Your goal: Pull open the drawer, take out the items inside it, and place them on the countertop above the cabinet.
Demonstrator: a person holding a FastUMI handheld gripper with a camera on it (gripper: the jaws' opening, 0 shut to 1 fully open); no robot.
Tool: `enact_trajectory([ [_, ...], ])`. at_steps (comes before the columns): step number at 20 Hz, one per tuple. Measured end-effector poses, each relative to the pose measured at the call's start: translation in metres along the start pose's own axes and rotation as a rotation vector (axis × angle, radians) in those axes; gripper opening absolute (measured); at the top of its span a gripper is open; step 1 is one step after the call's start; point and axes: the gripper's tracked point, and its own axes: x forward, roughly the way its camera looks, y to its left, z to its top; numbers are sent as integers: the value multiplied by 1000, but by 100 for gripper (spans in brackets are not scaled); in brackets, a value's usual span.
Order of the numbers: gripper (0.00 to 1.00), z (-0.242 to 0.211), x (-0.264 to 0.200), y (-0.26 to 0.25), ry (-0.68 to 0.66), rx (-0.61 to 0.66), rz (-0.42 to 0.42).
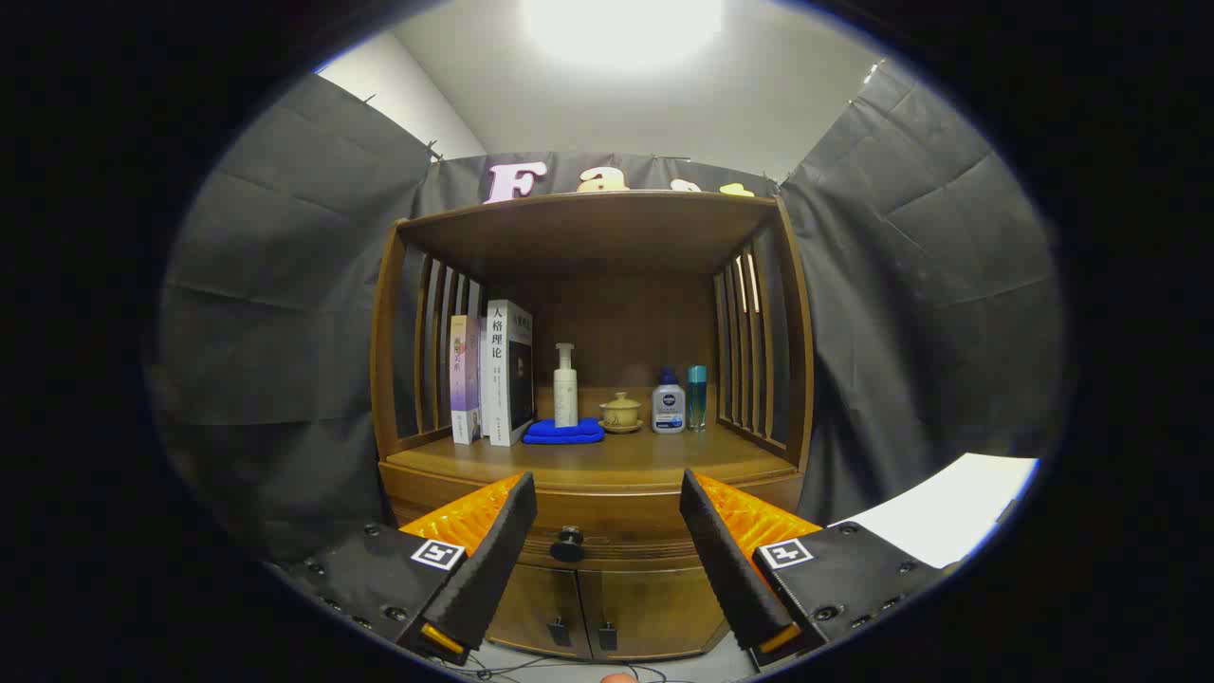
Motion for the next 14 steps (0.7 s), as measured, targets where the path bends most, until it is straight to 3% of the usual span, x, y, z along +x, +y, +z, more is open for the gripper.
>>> enact_trajectory([
  [14,97,-4,1,2,2,10,2],
])
